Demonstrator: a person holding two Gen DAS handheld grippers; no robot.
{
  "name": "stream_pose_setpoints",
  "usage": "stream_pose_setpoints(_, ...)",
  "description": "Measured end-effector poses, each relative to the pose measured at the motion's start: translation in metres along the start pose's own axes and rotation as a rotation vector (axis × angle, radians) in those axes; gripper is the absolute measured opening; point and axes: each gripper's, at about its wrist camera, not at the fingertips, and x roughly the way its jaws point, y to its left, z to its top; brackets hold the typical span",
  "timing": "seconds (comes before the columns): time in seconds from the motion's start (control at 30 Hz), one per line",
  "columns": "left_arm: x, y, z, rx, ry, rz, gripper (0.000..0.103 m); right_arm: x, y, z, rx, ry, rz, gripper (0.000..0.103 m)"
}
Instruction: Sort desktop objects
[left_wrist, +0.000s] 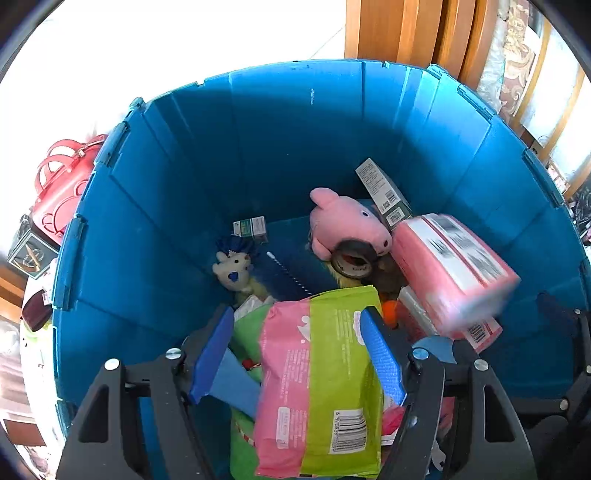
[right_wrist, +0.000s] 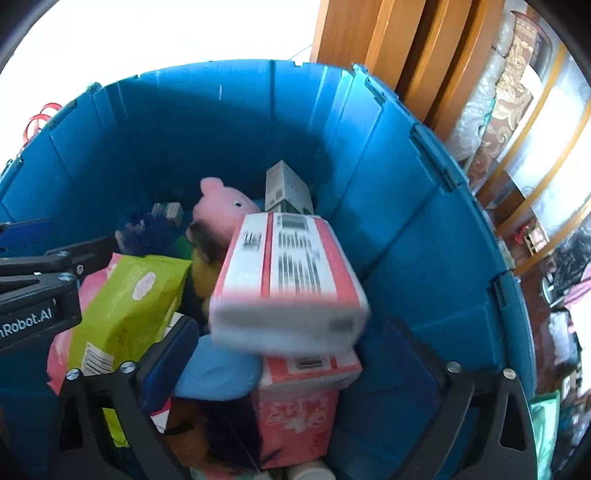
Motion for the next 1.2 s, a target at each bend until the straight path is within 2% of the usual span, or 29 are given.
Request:
stream_pose_setpoints(0.2,-0.016,0.004,-0.004,-0.017,-0.032,-0.011,0.070,-0.006,0.002,0.002,-0.007,-0.017,0.021,0.102)
stream_pose_setpoints(0.3,-0.035,0.005,-0.011,-0.015,-0.080,0.021,0.070,-0.020,0.004,0.002,-0.008,-0.065,0.037,0.102)
stream_pose_setpoints(0.43,-0.068,0.015,-0.024,-0.033,-0.147,0.002,0.070,-0.042,0.008,0.000,-0.020,-0.120,0.078,0.102)
stream_pose_setpoints(0.57,-0.098,0.026,-0.044,-0.053,-0.221,-0.028,0.070,-0.063,0.021,-0.006,-0.053,-0.182,0.049,0.102)
stream_pose_setpoints(0.7,-0.124,0.040,-0.065,-0.068,-0.288,-0.010,0.071,-0.081,0.033,-0.015,-0.065,-0.216,0.065,0.102)
stream_pose_setpoints(0.83,-0.154,0.064,-0.092,-0.120,-0.375,-0.008,0.076,-0.104,0.044,-0.023,-0.050,-0.273,0.094,0.102)
stream_pose_setpoints(0.97,-0.180,0.093,-0.125,-0.172,-0.456,0.026,0.080,-0.136,0.064,-0.036,-0.036,-0.340,0.151,0.103)
stream_pose_setpoints(1.1,-0.201,0.135,-0.159,-0.242,-0.513,0.067,0.080,-0.177,0.094,-0.049,-0.058,-0.437,0.223,0.103)
stream_pose_setpoints(1.2,-0.209,0.176,-0.185,-0.286,-0.537,0.118,0.080,-0.198,0.126,-0.055,-0.094,-0.477,0.276,0.103)
